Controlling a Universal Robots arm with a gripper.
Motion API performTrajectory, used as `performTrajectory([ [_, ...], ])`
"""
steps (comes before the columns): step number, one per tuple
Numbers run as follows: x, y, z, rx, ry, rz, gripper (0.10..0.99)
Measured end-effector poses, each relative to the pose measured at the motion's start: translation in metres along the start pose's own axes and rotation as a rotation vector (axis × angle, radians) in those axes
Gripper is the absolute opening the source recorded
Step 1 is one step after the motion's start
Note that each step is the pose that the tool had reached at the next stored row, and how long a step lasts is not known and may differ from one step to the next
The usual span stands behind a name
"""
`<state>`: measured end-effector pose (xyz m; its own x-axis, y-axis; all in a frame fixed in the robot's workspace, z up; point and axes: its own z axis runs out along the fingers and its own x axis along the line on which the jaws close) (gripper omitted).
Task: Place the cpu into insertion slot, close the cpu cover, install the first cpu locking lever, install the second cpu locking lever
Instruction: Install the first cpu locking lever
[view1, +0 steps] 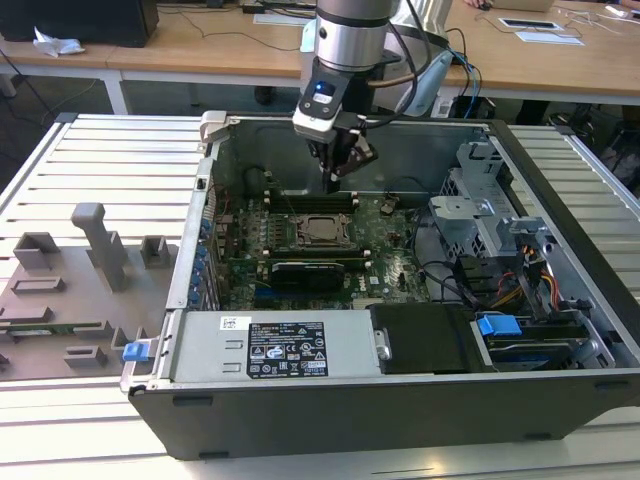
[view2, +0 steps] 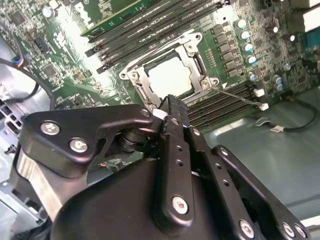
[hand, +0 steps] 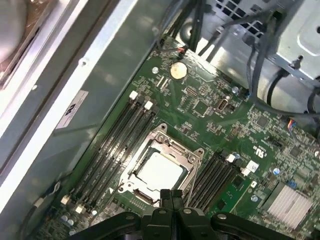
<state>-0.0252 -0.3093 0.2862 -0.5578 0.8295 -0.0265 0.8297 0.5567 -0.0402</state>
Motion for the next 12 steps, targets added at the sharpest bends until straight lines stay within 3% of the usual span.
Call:
performTrajectory([
  [12,0.0,0.0,0.0,-0.005,-0.0067,-0.167,0.106],
])
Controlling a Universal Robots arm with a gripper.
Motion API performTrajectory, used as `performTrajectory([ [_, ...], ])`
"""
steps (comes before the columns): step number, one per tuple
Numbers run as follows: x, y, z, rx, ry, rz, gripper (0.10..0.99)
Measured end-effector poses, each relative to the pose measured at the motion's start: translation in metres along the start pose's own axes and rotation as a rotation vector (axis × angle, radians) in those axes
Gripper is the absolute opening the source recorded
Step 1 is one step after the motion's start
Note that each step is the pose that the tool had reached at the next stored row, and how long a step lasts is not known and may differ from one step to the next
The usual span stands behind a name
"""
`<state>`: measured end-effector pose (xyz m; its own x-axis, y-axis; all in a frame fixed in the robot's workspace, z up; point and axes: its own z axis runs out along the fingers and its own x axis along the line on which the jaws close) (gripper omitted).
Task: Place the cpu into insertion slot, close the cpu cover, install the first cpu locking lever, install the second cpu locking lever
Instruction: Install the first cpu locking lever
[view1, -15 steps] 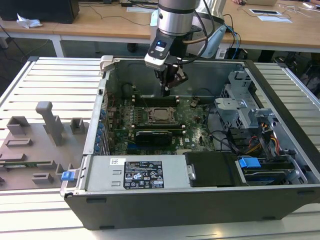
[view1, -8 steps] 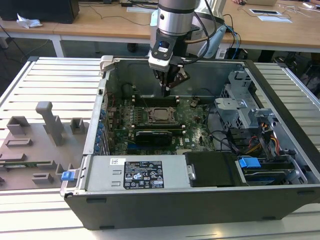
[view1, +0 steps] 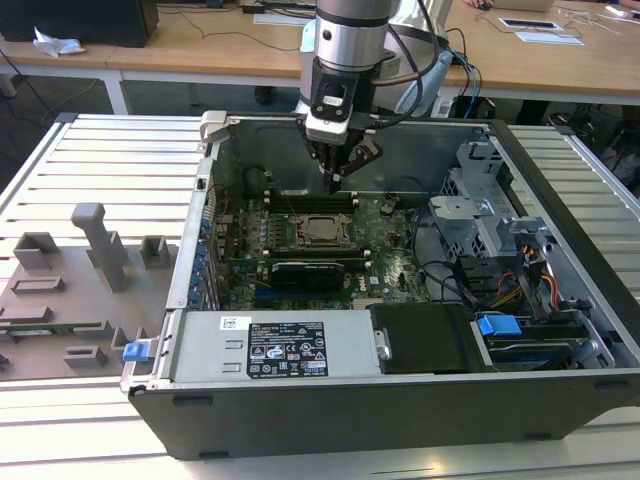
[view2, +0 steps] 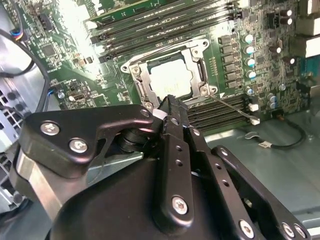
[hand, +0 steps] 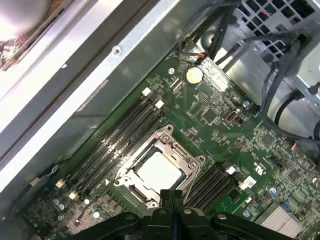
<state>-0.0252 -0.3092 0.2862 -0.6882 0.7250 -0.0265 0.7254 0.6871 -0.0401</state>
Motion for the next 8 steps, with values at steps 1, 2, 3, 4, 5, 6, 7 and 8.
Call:
performTrajectory([
  [1,0.0,0.0,0.0,0.0,-0.0003,-0.009,0.106],
  [2,0.0,0.0,0.0,-0.001,-0.0008,-0.021,0.106],
  [3,0.0,0.0,0.0,-0.001,-0.0012,-0.03,0.106],
  [4,0.0,0.0,0.0,-0.001,-0.0016,-0.04,0.106],
  [5,0.0,0.0,0.0,-0.001,-0.0019,-0.049,0.106],
  [6,0.0,0.0,0.0,-0.002,-0.0026,-0.064,0.106],
  [7,0.0,0.0,0.0,-0.002,-0.0029,-0.072,0.106],
  [8,0.0,0.0,0.0,-0.002,-0.0032,-0.08,0.106],
])
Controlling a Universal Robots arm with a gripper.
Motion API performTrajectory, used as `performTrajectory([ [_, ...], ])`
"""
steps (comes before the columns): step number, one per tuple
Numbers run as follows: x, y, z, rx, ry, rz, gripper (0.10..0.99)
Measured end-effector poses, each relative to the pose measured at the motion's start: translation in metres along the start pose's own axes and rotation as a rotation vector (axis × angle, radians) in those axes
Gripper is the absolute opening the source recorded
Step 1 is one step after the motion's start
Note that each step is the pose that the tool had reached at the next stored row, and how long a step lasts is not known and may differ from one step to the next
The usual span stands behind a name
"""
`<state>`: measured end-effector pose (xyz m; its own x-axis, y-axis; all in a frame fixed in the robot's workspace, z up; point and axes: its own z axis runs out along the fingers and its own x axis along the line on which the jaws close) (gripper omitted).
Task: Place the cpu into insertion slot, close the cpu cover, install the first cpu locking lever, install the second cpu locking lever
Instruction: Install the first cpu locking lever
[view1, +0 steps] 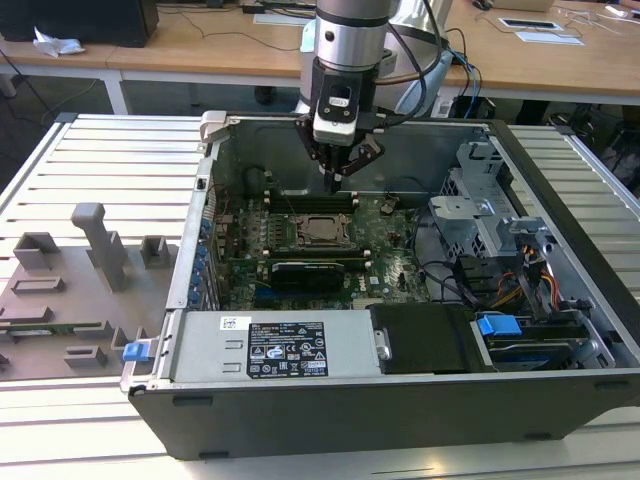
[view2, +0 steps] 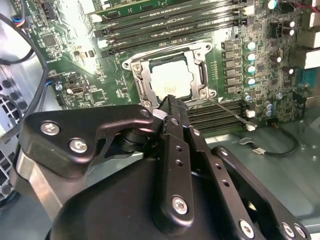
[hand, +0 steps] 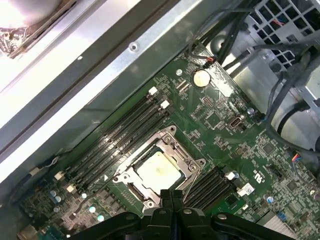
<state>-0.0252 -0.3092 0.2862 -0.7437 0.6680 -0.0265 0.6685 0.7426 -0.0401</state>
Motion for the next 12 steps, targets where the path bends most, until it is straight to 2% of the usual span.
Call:
performTrajectory([
  [12,0.0,0.0,0.0,-0.004,-0.0065,-0.161,0.106],
])
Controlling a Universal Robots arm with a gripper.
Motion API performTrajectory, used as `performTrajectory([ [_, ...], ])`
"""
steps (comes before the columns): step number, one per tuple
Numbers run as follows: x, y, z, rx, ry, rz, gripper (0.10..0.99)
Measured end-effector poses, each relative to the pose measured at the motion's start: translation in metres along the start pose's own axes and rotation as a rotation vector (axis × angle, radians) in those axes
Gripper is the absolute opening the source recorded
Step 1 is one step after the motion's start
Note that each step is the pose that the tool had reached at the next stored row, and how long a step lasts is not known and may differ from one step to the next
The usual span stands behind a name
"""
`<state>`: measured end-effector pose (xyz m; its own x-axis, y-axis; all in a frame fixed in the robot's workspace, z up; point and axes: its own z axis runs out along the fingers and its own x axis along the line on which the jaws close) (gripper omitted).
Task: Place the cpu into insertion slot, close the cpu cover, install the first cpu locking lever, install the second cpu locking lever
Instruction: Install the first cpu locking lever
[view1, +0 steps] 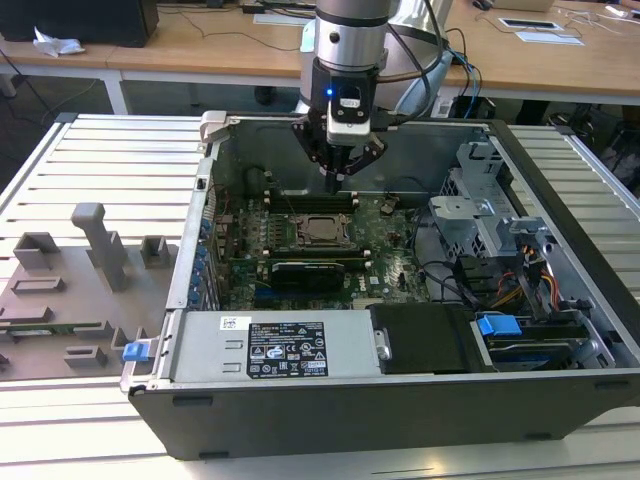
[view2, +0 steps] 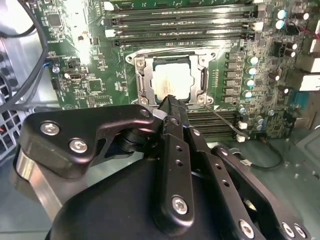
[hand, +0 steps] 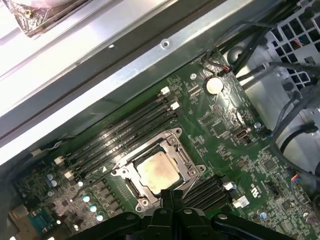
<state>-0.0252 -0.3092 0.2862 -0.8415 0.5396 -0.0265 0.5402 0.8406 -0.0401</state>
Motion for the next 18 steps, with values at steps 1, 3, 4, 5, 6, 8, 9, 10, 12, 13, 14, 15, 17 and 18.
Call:
performTrajectory([
  [1,0.0,0.0,0.0,0.0,-0.0006,-0.014,0.106],
  [3,0.0,0.0,0.0,-0.001,-0.0016,-0.04,0.106],
  [4,0.0,0.0,0.0,-0.001,-0.002,-0.05,0.106],
  [5,0.0,0.0,0.0,-0.002,-0.0027,-0.067,0.106],
  [6,0.0,0.0,0.0,-0.003,-0.0038,-0.095,0.106],
  [8,0.0,0.0,0.0,-0.003,-0.0047,-0.12,0.106],
  [9,0.0,0.0,0.0,-0.004,-0.0051,-0.129,0.106],
  [10,0.0,0.0,0.0,-0.004,-0.0054,-0.138,0.106],
  [12,0.0,0.0,0.0,-0.005,-0.0065,-0.166,0.106],
  [13,0.0,0.0,0.0,-0.005,-0.0071,-0.179,0.106],
  [14,0.0,0.0,0.0,-0.005,-0.0075,-0.189,0.106],
  [15,0.0,0.0,0.0,-0.005,-0.0079,-0.198,0.106],
  [17,0.0,0.0,0.0,-0.006,-0.0093,-0.235,0.106],
  [18,0.0,0.0,0.0,-0.007,-0.0107,-0.269,0.106],
])
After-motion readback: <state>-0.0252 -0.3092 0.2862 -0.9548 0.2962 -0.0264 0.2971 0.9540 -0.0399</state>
